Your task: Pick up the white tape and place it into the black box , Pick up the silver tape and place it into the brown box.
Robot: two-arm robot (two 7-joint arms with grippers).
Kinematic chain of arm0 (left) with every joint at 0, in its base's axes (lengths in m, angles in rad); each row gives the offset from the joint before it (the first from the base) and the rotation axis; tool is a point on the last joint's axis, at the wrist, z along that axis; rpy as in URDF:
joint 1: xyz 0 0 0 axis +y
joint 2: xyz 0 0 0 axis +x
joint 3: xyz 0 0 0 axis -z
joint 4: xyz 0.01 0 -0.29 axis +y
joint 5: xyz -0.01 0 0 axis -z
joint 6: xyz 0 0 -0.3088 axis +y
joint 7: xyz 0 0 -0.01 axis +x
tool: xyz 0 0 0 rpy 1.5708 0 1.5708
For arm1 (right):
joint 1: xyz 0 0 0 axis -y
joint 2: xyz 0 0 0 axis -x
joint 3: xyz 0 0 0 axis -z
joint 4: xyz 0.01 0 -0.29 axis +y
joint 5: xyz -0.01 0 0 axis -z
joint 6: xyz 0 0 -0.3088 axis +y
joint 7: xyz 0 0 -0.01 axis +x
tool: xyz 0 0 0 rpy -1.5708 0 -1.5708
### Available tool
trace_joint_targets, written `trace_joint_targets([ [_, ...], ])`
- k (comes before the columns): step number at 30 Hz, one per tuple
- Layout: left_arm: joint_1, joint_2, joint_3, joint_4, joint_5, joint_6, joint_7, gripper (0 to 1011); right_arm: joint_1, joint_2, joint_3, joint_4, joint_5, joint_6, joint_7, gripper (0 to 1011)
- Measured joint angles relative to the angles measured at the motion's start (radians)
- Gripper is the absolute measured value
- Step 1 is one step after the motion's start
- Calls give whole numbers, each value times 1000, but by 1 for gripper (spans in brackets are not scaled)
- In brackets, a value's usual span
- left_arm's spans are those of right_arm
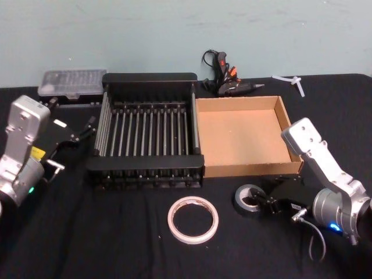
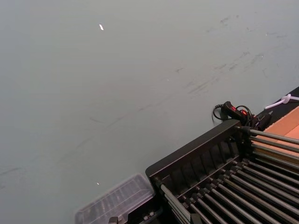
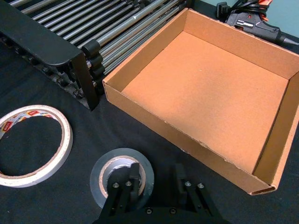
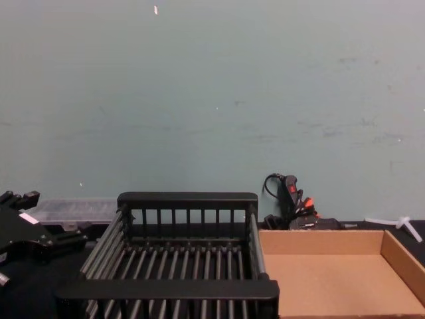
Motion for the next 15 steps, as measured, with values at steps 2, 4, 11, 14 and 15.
trace_joint_targets([
  [2,0,0,0,0,0,0,0,1001,0,0,0,0,0,0,0,421],
  [4,0,0,0,0,0,0,0,1001,0,0,0,0,0,0,0,361],
  [11,0,0,0,0,0,0,0,1001,0,0,0,0,1,0,0,143],
  [14,0,0,0,0,0,0,0,1001,0,0,0,0,1,0,0,132],
  [15,0,0,0,0,0,0,0,1001,0,0,0,0,1,0,0,132],
])
